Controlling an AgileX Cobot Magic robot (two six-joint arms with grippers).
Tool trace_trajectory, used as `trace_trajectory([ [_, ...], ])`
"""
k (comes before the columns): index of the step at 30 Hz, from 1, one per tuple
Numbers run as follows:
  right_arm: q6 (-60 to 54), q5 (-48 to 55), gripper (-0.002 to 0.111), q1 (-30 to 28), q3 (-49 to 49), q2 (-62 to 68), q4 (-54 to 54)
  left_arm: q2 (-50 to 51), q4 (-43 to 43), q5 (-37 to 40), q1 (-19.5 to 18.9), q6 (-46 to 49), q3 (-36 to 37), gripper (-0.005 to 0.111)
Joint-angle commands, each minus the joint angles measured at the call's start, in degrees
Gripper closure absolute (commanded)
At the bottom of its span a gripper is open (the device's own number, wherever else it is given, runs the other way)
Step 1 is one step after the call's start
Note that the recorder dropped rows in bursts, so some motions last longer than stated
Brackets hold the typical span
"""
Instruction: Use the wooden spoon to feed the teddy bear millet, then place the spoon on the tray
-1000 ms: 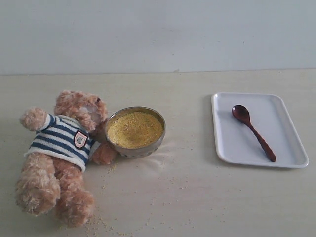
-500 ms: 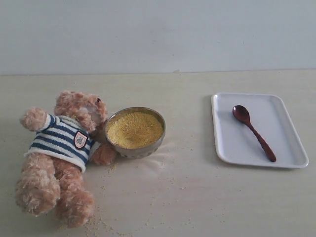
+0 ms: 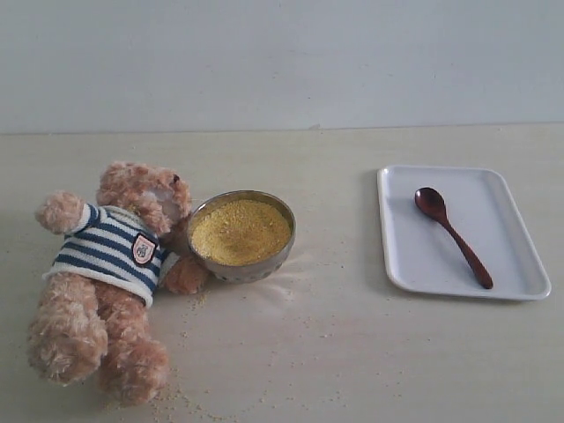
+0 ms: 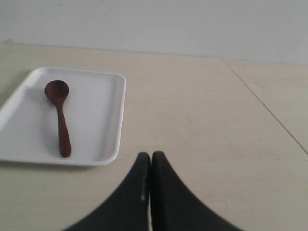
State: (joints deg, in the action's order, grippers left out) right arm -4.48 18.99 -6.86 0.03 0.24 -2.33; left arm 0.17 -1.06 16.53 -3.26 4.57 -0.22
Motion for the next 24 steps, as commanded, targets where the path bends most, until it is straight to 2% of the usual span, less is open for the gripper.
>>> trace_trajectory([
  [1,-0.5,-0.6,0.107,0.1,0.0,-0.2,0.0,-0.2,0.0,-0.3,-0.2,-0.3,0.2,0.102],
  [24,-0.5,-0.6,0.107,0.1,0.0,-0.2,0.0,-0.2,0.0,-1.0,-0.1,-0.3,0.2,0.102],
])
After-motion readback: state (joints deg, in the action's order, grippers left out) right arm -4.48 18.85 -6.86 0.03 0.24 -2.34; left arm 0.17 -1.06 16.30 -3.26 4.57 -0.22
